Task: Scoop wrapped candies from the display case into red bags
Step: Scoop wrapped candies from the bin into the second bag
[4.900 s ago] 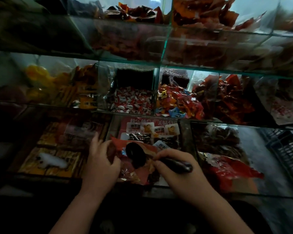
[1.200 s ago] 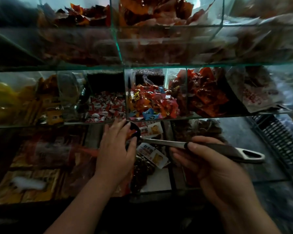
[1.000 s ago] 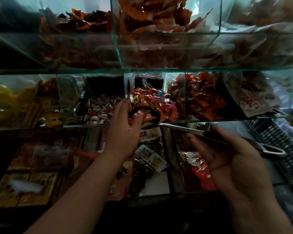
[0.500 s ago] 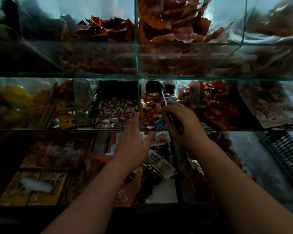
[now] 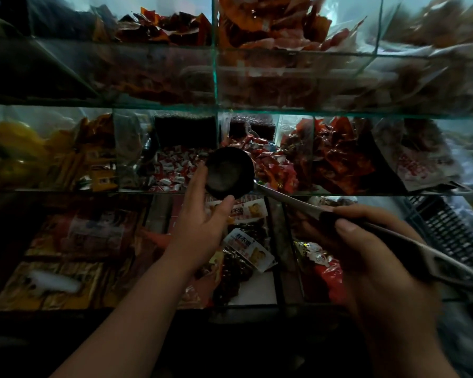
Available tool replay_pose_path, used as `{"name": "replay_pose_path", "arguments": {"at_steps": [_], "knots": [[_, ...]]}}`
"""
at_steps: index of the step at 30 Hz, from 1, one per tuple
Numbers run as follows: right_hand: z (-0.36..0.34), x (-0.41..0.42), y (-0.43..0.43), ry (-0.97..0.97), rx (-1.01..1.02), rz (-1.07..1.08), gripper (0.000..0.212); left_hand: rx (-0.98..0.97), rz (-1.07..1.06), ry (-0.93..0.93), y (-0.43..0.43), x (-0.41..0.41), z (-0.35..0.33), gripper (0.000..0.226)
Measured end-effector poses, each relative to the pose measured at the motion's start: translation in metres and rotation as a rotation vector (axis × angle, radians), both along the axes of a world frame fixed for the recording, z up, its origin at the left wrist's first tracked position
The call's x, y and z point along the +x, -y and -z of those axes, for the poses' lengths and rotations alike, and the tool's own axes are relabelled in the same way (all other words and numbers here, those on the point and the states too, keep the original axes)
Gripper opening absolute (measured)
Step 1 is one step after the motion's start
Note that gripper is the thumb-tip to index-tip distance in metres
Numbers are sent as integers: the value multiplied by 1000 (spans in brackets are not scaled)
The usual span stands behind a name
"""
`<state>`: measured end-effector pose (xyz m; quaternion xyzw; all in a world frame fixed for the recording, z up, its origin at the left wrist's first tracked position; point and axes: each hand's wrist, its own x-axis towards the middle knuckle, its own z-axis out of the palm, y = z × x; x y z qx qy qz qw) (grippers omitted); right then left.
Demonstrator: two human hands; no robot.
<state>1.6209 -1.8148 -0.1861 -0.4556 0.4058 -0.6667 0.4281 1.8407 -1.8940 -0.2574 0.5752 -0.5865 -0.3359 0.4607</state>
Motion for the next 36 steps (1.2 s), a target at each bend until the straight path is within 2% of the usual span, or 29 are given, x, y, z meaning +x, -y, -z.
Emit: {"name": "replay_pose_path", "arguments": {"at_steps": [3,5,10,12,14,17,19,21,24,28,30,36], "knots": [[-6,-8,-13,-4,33,-102,14,7,-14,-31,-27,17,4,75],[-3,-6,-18,-76,92,-169,15,36,-95,23,-47,39,13,62],[15,23,-21,-537,148,-374,18,2,-434,324,-90,87,53,27],[24,46,-18,-698,162,-473,16,125,-405,444,-97,93,65,15],[37,68,-11,-904,112,-575,14,242,-273,513,-97,93,72,21],[60,88,0,-1170,31,-675,18,228,-217,444,-92,91,62,26],[70,88,3,-1182,24,-675,20,124,-250,364,-90,91,49,34],[76,85,3,-1114,1,-642,19,44,-268,355,-91,90,40,43],[82,85,3,-1079,-8,-612,19,120,-237,360,-92,84,40,71],[89,94,13,-1166,19,-613,21,169,-222,285,-87,79,43,79],[89,94,16,-1146,23,-661,21,179,-215,221,-85,78,44,83],[85,94,16,-1207,-52,-988,24,240,-236,79,-83,85,51,92]]}}
